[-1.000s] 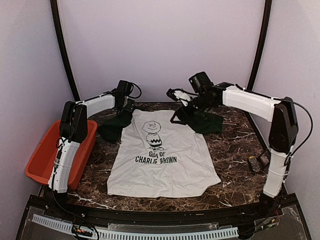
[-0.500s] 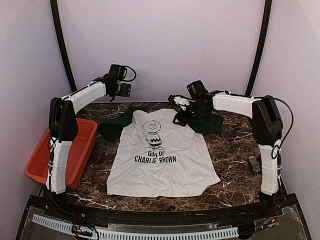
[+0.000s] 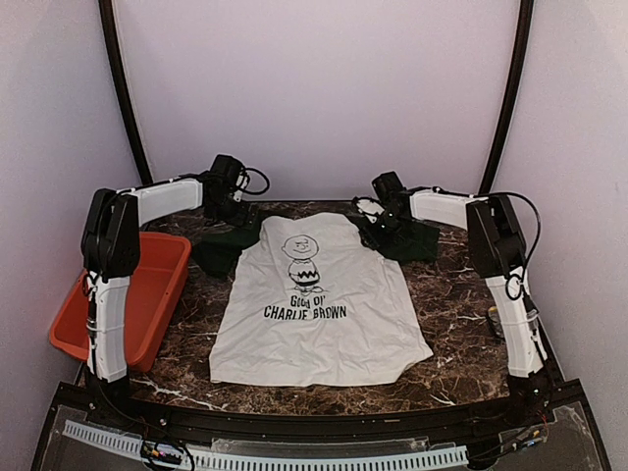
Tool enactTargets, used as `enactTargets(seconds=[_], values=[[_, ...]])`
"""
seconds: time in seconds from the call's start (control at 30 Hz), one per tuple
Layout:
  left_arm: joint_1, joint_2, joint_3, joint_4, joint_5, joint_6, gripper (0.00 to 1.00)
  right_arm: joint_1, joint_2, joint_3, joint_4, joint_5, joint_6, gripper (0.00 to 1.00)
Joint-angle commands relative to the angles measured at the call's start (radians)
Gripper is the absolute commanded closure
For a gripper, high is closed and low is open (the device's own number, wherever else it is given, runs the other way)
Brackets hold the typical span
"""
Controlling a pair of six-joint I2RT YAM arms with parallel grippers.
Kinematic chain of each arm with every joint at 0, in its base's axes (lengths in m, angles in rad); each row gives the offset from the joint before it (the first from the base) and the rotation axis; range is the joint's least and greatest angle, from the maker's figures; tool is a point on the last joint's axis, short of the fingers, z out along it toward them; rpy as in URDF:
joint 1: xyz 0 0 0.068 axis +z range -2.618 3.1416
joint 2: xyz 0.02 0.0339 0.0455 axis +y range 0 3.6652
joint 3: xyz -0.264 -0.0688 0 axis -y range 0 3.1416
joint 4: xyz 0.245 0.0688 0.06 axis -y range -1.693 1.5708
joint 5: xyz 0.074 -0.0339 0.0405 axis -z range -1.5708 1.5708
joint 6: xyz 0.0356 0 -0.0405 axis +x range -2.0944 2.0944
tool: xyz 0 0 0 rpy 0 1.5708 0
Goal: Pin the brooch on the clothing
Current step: Flatten out the crumpled clothing at the center of the board.
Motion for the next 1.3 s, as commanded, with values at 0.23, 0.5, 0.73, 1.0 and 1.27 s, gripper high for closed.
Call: enactTargets(seconds=[0.23,0.5,0.73,1.0,1.27], values=[[-0.016,-0.071,-0.087,-0.043,0.122,0.135,0.01,-0.126,-0.009,-0.08,-0.059,0.066,0.114,0.31],[-0.031,0.062,-0.016,-0.069,-0.032,0.137,0.01,-0.121,-0.151,-0.17,-0.027,-0.056,0.065,0.31],[-0.012,0.171,0.053,-0.161,-0.146,0.132,0.01,-0.116,-0.225,-0.198,-0.046,-0.059,0.035,0.3],[0.009,0.185,0.049,-0.202,-0.245,0.112,0.02,-0.117,-0.172,-0.188,-0.059,-0.061,0.037,0.29],[0.025,0.177,0.042,-0.178,-0.317,0.121,0.02,-0.141,-0.072,-0.163,-0.088,-0.005,0.049,0.28]])
